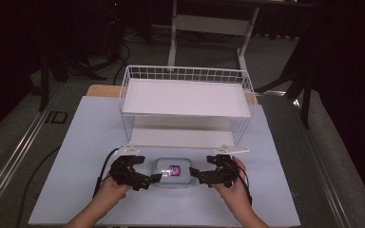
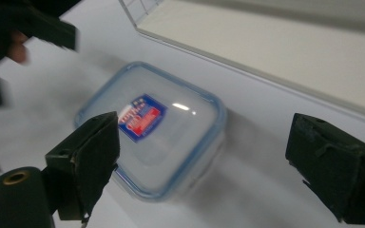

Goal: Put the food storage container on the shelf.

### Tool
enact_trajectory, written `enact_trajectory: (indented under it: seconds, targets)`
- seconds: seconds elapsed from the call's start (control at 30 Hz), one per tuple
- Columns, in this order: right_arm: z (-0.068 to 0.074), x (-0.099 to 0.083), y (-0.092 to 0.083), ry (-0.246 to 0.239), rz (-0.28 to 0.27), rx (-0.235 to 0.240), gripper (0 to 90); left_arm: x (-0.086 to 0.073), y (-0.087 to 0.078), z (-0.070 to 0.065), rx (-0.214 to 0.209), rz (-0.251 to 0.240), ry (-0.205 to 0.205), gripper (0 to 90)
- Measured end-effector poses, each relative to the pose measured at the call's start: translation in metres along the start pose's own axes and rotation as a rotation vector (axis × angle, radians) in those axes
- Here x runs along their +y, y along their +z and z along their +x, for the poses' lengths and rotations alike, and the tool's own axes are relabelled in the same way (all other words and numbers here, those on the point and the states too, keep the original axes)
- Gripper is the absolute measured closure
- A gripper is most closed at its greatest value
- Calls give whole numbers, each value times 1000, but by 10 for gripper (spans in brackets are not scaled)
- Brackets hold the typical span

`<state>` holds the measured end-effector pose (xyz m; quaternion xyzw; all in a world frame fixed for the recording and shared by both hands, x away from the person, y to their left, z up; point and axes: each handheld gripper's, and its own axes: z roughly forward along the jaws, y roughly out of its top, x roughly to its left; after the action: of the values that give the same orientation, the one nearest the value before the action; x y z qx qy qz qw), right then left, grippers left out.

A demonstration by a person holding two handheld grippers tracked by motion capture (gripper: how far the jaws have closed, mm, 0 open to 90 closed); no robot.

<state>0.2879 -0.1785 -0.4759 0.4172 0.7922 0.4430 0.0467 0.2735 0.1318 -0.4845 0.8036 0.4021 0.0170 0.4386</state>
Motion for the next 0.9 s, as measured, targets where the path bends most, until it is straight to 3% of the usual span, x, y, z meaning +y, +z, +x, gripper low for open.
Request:
enact_trajectory:
  seconds: [0.1, 0.23, 0.27, 0.37, 0.53, 0.63, 0.7, 0.77, 0.9]
  targets:
    - [-4, 0, 8, 76, 22, 0, 110, -5, 11, 6, 0, 31, -37, 13]
    - [-10, -4, 17, 129, 49, 21, 112, -9, 19, 10, -5, 33, -88, 13]
    - [-11, -4, 19, 142, 53, 26, 113, -9, 20, 12, -31, 29, -111, 13]
    - [-15, -7, 26, 203, 81, 62, 137, -9, 23, 15, -52, 12, -178, 13]
    - [-15, -12, 36, 268, 116, 99, 149, -11, 30, 17, -81, 32, -259, 14]
    - [-14, -12, 39, 293, 132, 118, 178, -12, 32, 21, -102, 15, -317, 138]
    - [-14, -11, 40, 307, 140, 122, 179, -13, 34, 24, -131, 19, -348, 159]
    - [-14, -11, 42, 327, 154, 132, 179, -14, 36, 25, -133, 25, -358, 221]
    - [-12, -11, 44, 327, 167, 132, 210, -15, 38, 26, -140, 43, -380, 252]
